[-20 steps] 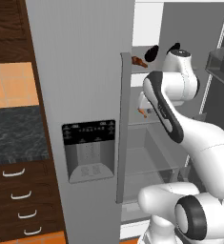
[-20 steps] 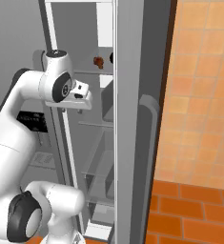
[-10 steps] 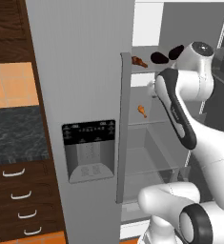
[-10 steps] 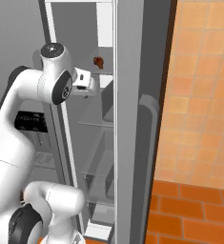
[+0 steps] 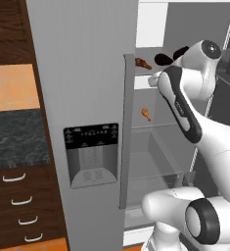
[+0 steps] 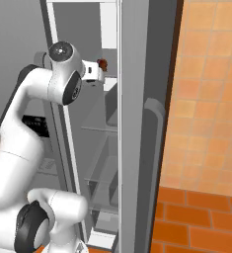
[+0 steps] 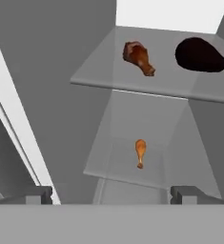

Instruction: Place one avocado and one chicken drumstick in each tupperware on the nearby counter, to pack two identical lunches.

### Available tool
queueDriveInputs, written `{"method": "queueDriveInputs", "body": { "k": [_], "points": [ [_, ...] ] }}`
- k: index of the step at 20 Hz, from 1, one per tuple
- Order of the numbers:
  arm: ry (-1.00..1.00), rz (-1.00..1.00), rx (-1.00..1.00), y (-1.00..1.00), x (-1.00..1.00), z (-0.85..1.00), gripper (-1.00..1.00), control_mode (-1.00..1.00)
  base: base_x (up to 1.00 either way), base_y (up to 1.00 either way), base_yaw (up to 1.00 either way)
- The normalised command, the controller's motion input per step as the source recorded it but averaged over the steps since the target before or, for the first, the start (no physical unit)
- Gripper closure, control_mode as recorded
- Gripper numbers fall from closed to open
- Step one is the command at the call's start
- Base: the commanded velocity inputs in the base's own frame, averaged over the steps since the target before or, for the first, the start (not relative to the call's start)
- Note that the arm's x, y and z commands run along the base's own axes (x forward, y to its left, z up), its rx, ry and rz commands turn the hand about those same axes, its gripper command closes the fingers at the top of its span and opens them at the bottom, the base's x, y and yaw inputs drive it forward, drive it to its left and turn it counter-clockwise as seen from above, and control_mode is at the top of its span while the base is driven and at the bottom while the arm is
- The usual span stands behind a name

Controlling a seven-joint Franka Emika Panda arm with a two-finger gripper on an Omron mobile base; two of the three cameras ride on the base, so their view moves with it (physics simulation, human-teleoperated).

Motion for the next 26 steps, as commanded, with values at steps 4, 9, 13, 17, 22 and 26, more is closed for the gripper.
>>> {"method": "queueDriveInputs", "body": {
  "k": [4,9,13,17,22,26],
  "points": [
    [0.04,0.00,0.00,-0.34,0.71,0.03,-1.00,-1.00,0.00,0.00,0.00],
    [0.11,0.00,0.05,-0.14,0.83,0.11,-1.00,-1.00,0.00,0.00,0.00],
    [0.01,0.03,0.02,0.00,0.64,0.04,-1.00,-1.00,0.00,0.00,0.00],
    [-0.01,0.02,0.00,0.00,0.39,-0.03,-1.00,-1.00,0.00,0.00,0.00],
    [-0.01,0.09,0.00,0.00,0.57,-0.15,-1.00,-1.00,0.00,0.00,0.00],
    [-0.01,0.13,0.00,0.00,0.75,-0.13,-1.00,-1.00,0.00,0.00,0.00]
  ]
}}
